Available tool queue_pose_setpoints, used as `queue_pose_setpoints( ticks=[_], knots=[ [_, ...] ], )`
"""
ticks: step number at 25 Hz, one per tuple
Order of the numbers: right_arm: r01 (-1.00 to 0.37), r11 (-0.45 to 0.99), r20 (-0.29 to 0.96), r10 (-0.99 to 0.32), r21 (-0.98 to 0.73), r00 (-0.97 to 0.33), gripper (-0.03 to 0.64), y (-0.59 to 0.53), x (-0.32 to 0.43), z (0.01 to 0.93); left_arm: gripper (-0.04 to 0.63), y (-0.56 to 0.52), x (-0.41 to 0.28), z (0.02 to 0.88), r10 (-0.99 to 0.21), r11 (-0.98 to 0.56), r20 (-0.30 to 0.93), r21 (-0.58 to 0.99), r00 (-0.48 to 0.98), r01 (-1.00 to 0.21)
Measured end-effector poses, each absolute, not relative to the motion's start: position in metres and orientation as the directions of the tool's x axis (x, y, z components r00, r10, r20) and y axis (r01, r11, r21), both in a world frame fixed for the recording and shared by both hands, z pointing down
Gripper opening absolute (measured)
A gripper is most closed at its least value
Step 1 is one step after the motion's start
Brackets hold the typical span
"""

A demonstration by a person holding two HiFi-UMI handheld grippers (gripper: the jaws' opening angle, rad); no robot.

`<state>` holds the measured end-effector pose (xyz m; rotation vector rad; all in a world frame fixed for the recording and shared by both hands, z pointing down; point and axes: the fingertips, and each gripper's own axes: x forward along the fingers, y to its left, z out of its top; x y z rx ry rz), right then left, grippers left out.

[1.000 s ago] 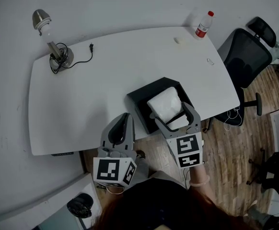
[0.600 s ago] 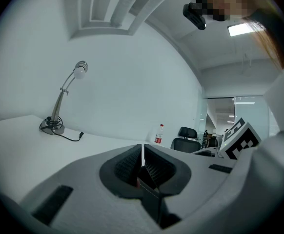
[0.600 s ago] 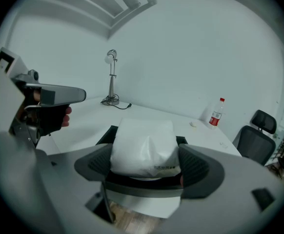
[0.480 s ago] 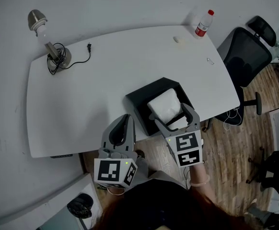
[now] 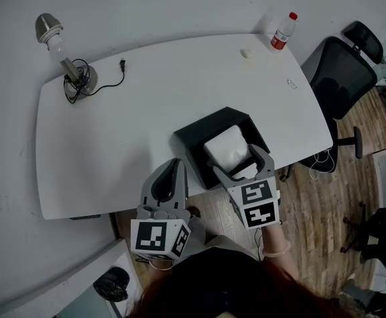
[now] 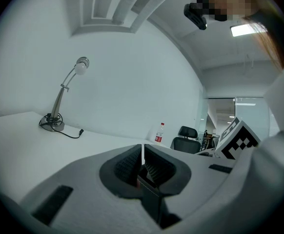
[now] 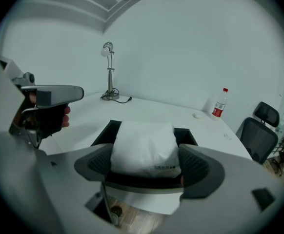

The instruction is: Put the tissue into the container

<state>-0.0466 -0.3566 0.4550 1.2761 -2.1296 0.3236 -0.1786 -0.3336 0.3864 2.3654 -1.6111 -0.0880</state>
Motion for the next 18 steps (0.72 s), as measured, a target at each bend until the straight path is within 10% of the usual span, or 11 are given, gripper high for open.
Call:
queue_pose_setpoints(
  ticks=[18],
  knots=[
    [-0.866,0.490,0.673,-0.674,0.098,-0.305,0.422,-0.360,-0.050,0.476,0.038,-0.335,-0.180,0.391,-0.920,-0.333,0.122,0.255,0.372,-0.908]
  ],
)
